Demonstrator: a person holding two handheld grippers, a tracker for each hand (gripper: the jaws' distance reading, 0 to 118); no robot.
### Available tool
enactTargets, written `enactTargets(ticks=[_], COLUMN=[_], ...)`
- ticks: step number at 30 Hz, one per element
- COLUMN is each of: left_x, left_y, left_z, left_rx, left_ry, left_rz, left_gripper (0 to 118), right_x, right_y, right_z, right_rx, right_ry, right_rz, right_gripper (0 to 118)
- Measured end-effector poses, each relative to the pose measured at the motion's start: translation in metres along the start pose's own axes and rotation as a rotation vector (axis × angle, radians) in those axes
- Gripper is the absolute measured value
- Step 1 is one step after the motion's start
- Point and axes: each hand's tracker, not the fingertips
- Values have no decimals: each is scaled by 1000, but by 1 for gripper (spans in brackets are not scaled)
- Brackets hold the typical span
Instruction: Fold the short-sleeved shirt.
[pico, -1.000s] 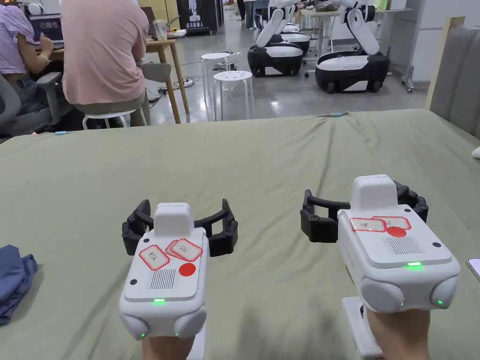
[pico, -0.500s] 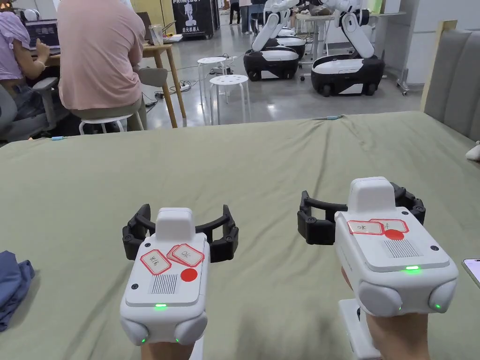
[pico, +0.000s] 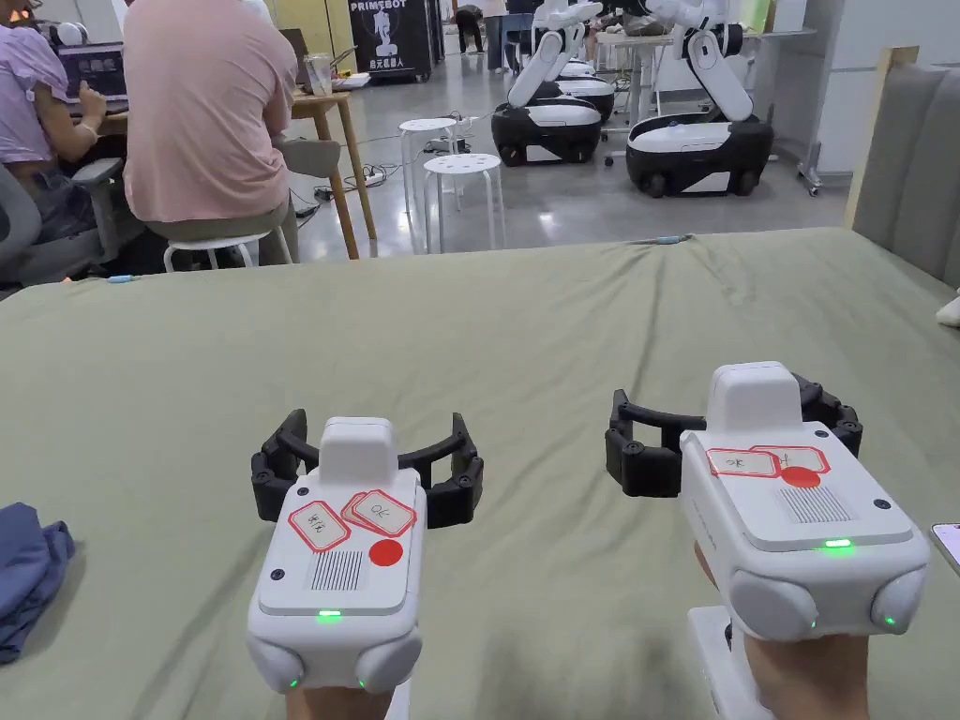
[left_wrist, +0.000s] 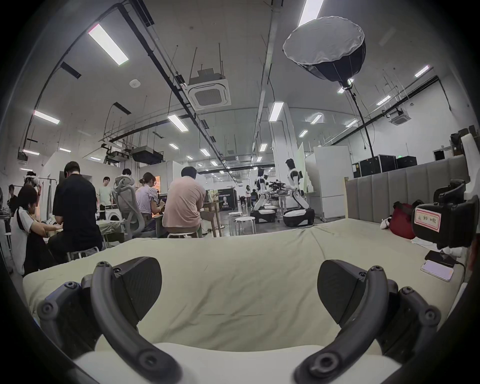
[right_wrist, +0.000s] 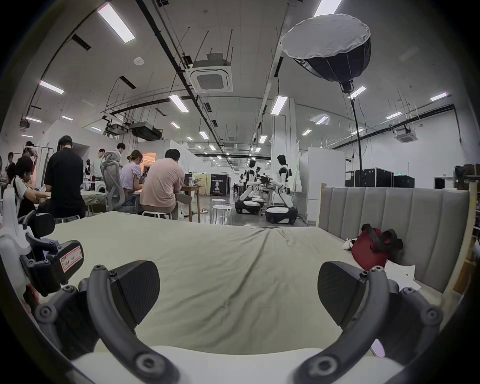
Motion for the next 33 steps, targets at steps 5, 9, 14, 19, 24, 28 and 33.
enactTargets(ticks=[5, 9, 14, 19, 24, 28, 33], left_x=[-2, -2, -3, -3, -2, -2, -3], left_y=[-1, -3, -6, -4, -6, -5, -6], left_z=[0, 0, 0, -1, -2, -2, -2], left_rx=[0, -6, -8, -7, -7, -11, -16], left_ry=[7, 11, 10, 11, 9, 9, 12], left_rz=[-1, -7, -18, -14, -19, -15, -25], left_gripper=[118, 118, 118, 118, 118, 118, 118], right_x=[0, 0, 1, 3, 5, 7, 8], right_y=[-1, -4, -5, -5, -6, -9, -6], right_z=[-1, -2, -3, -3, -3, -5, -4], right_rx=[-2, -12, -18, -14, -16, -26, -42], right_ry=[3, 6, 0, -14, -20, -18, 70], right_rz=[4, 10, 7, 2, -2, -6, -84], right_gripper=[118, 118, 118, 118, 118, 118, 118])
